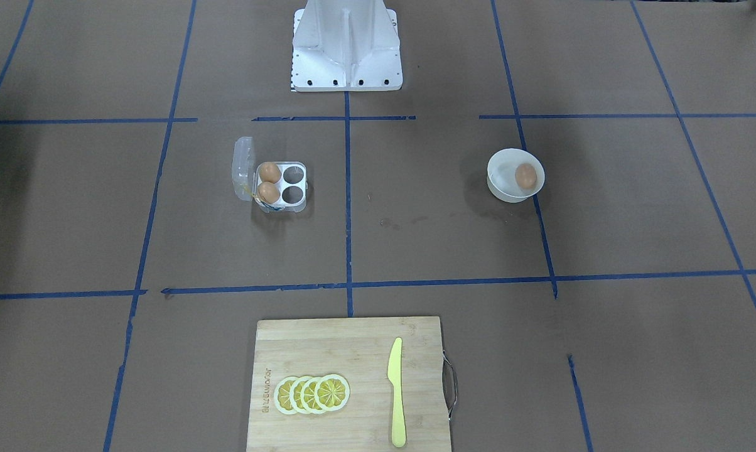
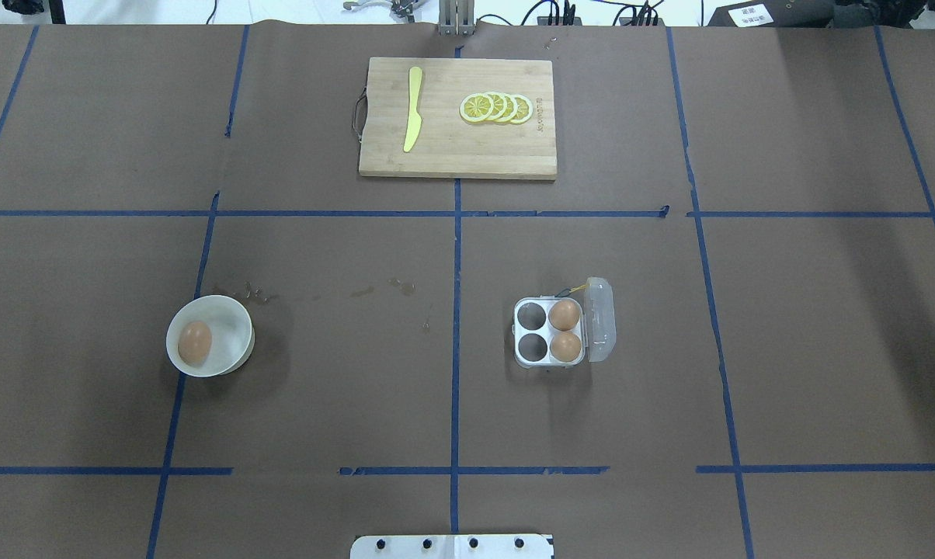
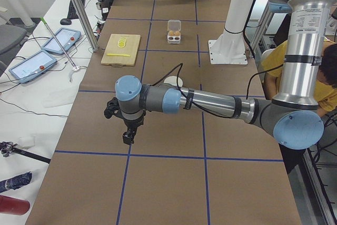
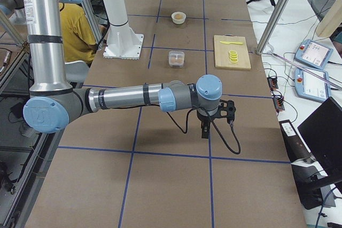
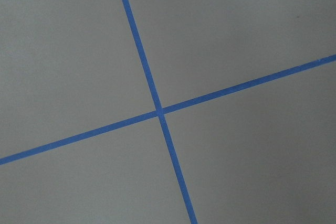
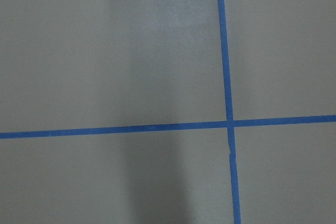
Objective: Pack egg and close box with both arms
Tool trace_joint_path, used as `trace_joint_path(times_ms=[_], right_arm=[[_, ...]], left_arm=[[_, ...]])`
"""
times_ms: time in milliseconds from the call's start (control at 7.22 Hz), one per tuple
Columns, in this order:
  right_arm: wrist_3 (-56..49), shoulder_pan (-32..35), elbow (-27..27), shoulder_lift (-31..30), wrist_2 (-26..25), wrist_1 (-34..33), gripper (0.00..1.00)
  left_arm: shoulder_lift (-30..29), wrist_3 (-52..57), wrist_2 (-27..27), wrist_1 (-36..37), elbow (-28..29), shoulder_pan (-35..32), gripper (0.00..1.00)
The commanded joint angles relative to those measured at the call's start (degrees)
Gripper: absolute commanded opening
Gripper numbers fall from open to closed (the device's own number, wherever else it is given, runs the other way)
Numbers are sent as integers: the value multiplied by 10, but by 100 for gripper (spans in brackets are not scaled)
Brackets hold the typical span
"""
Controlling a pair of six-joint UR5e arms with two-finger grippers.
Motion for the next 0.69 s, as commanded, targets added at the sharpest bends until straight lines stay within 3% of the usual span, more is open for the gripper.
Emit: trace_joint_path(times_ms=[0,277,554], right_arm=[[-2,-17,4,0,-1,6,100],[-1,-21,13,0,0,14,100],[4,-45,22,-1,8,13,100]], left_arm=[[-2,2,-1,-4,-1,2,100],[-1,-1,-29,-23,-6,2,100],[-5,-33,-37,-81,-21,60,100]])
